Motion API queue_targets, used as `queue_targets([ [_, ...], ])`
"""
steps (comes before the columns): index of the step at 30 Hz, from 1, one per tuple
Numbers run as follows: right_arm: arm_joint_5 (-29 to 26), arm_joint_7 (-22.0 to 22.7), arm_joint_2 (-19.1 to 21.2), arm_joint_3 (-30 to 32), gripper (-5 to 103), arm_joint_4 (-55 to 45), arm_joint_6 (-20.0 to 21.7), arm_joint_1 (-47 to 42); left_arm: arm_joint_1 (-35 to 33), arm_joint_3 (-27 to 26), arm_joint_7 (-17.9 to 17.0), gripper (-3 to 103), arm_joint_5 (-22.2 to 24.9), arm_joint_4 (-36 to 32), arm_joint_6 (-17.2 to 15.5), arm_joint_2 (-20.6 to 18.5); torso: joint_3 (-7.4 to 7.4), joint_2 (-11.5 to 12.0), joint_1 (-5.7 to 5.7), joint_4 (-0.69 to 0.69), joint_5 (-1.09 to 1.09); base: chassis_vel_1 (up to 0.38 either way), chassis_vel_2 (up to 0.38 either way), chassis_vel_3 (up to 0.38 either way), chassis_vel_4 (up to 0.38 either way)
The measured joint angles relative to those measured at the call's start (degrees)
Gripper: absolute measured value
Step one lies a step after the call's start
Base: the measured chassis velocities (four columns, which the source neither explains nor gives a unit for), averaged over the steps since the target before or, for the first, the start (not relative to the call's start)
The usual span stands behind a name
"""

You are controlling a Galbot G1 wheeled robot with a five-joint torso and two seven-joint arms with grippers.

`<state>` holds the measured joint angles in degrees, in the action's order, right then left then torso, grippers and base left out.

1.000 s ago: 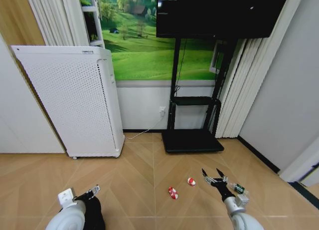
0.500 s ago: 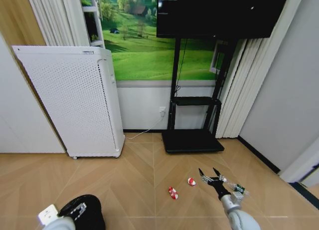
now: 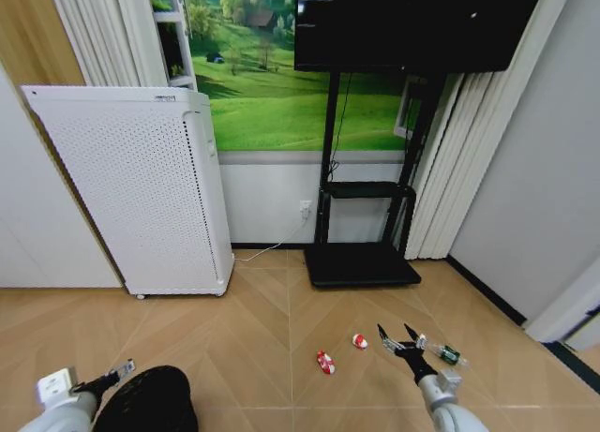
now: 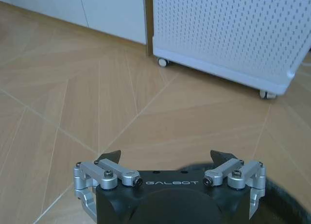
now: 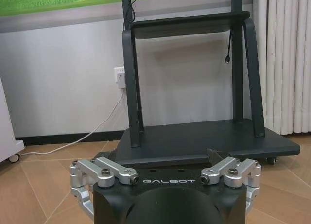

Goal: Pick up the trash bin and place the garbage on the floor into it.

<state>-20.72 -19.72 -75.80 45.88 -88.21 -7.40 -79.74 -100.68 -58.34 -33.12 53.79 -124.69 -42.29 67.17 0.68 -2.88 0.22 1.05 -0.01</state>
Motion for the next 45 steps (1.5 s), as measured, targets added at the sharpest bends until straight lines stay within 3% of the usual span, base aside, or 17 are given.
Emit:
queue_targets([
  [2,0.24,0.0,-0.03,-0.44,100,0.47,0.15,0.76,-4.08,-0.04,2.1,100,-2.21,-0.73,0.0,2.6,0.0,-0.01,0.0,-0.02,0.01,0.0,0.0,0.0,0.0],
  [10,0.25,0.05,0.34,-0.87,100,2.4,0.51,2.31,-8.55,-0.12,0.09,100,-2.52,-3.58,0.03,7.3,0.01,-0.02,0.0,-0.01,0.01,0.0,0.0,0.0,0.0],
  [15,0.17,0.05,0.42,-0.66,100,4.0,0.08,2.68,-9.55,-0.04,-1.33,100,-2.54,-3.96,0.05,7.74,0.02,-0.03,0.0,0.0,0.02,0.0,0.0,0.0,0.0],
  [22,0.06,0.03,0.11,-0.34,100,5.84,-0.96,2.68,-8.31,1.35,2.15,100,-4.4,1.39,0.07,8.5,0.02,-0.03,0.0,-0.01,-0.02,0.0,0.0,0.0,0.0],
  [30,0.32,0.15,-0.27,-0.37,100,6.07,-1.01,3.36,-5.76,2.77,2.58,101,-4.09,3.64,0.1,7.35,0.03,-0.03,0.0,0.0,0.01,0.0,0.0,0.0,0.0],
  [32,0.63,0.24,-0.41,-0.4,100,5.82,-0.88,3.58,-5.61,3.31,2.52,91,-3.71,3.79,0.12,7.3,0.03,-0.03,0.01,0.0,0.01,0.0,0.0,0.0,0.0],
  [35,0.85,0.29,-0.45,-0.41,100,5.57,-0.71,3.59,-5.6,3.46,2.52,86,-3.34,3.92,0.12,7.3,0.03,-0.03,0.01,0.0,0.01,0.0,0.0,0.0,0.0],
  [36,1.25,0.3,-0.47,-0.41,100,5.07,-0.28,3.54,-5.56,3.54,2.51,75,-2.83,4.27,0.13,7.3,0.03,-0.03,0.01,0.0,0.01,0.0,0.0,0.0,0.0],
  [38,1.36,0.31,-0.47,-0.41,100,4.71,-0.02,3.49,-5.52,3.56,2.52,75,-2.68,4.52,0.14,7.28,0.03,-0.03,0.01,0.0,0.01,0.0,0.0,0.0,0.0],
  [40,1.44,0.46,-0.43,-0.41,100,4.02,0.56,3.59,-5.41,3.52,2.66,58,-2.37,5.26,0.21,7.12,0.03,-0.04,0.01,0.0,0.01,0.0,0.0,0.0,0.0],
  [42,1.44,0.55,-0.38,-0.41,100,3.82,0.76,3.72,-5.36,3.48,2.89,58,-2.29,5.56,0.39,7.04,0.03,-0.04,0.01,0.0,0.01,0.0,0.0,0.0,0.0],
  [43,1.39,0.63,-0.26,-0.4,100,3.61,1.03,3.91,-5.28,3.42,3.43,47,-2.12,6.1,0.57,6.9,0.03,-0.04,0.01,-0.01,0.01,0.0,0.0,0.0,0.0],
  [45,1.28,0.66,-0.2,-0.42,100,3.5,1.34,3.99,-5.21,3.41,3.67,47,-2.03,6.4,0.71,6.8,0.03,-0.04,0.01,-0.01,0.0,0.0,0.0,0.0,0.0],
])
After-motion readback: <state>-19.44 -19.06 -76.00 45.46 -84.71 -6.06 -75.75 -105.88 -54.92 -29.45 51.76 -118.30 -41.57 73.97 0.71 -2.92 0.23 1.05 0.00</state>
